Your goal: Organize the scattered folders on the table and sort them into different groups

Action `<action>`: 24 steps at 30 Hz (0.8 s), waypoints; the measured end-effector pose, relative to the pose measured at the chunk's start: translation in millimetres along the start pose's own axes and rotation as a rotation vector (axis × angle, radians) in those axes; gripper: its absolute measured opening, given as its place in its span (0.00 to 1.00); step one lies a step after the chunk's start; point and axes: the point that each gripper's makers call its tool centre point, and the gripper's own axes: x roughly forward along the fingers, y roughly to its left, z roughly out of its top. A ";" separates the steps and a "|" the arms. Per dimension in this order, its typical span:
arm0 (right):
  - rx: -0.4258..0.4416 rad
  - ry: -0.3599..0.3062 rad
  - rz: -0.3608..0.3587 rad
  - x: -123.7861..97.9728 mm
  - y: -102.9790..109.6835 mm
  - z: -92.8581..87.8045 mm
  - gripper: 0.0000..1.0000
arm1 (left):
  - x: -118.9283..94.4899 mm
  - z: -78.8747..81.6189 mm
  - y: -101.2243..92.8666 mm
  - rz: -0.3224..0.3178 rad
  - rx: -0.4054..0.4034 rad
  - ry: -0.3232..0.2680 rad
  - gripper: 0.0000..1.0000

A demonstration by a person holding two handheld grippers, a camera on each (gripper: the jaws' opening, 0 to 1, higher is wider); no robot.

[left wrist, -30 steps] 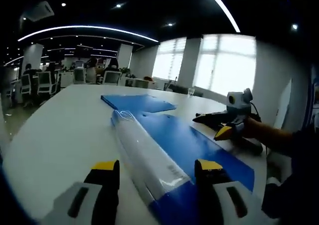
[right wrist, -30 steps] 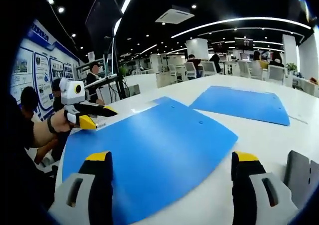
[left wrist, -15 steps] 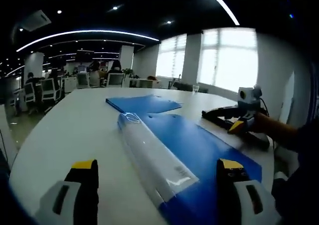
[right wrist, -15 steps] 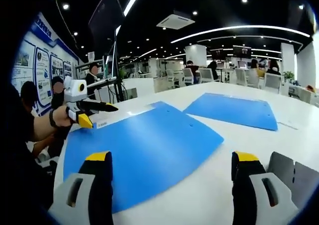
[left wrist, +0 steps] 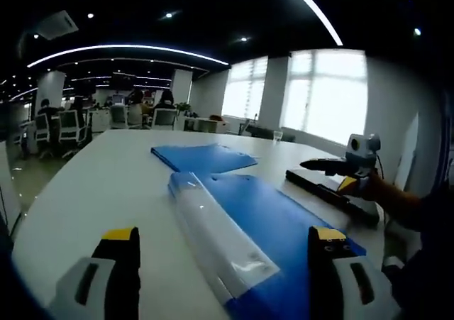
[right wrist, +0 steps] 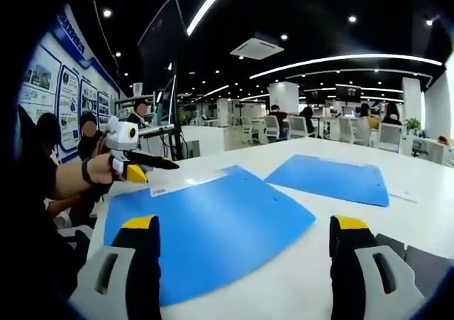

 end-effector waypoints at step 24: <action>-0.002 -0.048 -0.075 -36.5 -39.0 25.0 0.99 | 6.2 45.0 5.5 -0.020 0.050 -0.058 0.99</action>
